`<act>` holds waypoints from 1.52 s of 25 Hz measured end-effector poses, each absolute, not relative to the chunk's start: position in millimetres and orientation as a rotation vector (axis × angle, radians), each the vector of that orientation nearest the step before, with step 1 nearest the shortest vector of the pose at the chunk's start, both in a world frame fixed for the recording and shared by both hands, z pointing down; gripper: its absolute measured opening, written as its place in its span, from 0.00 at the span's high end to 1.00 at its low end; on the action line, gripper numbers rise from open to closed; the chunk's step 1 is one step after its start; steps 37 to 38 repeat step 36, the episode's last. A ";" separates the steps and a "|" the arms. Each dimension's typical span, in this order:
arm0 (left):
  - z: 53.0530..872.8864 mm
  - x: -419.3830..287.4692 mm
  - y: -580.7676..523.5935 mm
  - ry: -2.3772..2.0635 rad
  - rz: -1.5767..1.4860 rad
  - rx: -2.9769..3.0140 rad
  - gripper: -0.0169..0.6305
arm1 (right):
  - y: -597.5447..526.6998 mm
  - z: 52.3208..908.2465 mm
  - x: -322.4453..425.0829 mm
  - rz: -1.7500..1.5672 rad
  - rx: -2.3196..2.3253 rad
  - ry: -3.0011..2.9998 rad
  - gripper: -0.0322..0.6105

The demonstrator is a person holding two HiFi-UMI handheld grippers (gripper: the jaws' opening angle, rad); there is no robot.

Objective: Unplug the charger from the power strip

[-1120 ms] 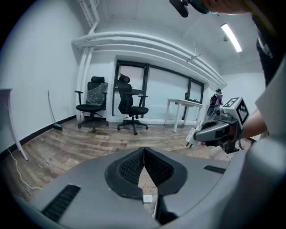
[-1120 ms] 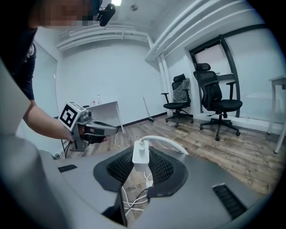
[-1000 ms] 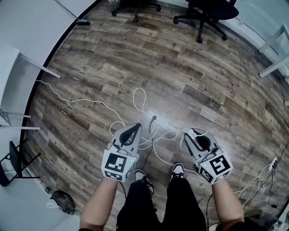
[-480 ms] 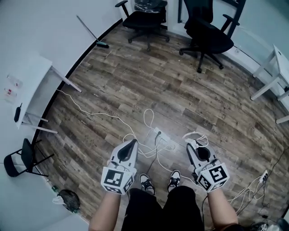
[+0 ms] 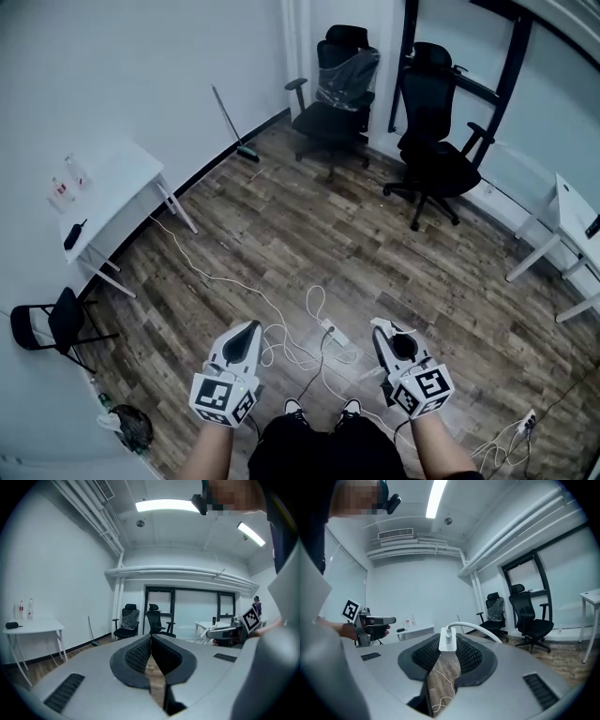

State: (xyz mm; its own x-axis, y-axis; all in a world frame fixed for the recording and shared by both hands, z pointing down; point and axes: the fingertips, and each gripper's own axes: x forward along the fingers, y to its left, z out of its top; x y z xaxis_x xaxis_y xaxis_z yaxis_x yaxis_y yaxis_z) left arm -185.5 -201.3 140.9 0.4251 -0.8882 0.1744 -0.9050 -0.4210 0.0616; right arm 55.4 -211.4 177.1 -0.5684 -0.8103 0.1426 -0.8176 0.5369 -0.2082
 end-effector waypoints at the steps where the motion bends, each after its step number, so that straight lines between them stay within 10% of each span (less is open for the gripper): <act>1: 132.2 -191.3 -195.9 -1.616 0.155 2.519 0.94 | -206.3 168.5 50.1 0.382 1.431 -2.739 0.78; 38: 82.0 -171.4 -199.2 -1.582 0.053 2.643 0.94 | -208.4 81.8 36.8 0.168 1.479 -2.794 0.78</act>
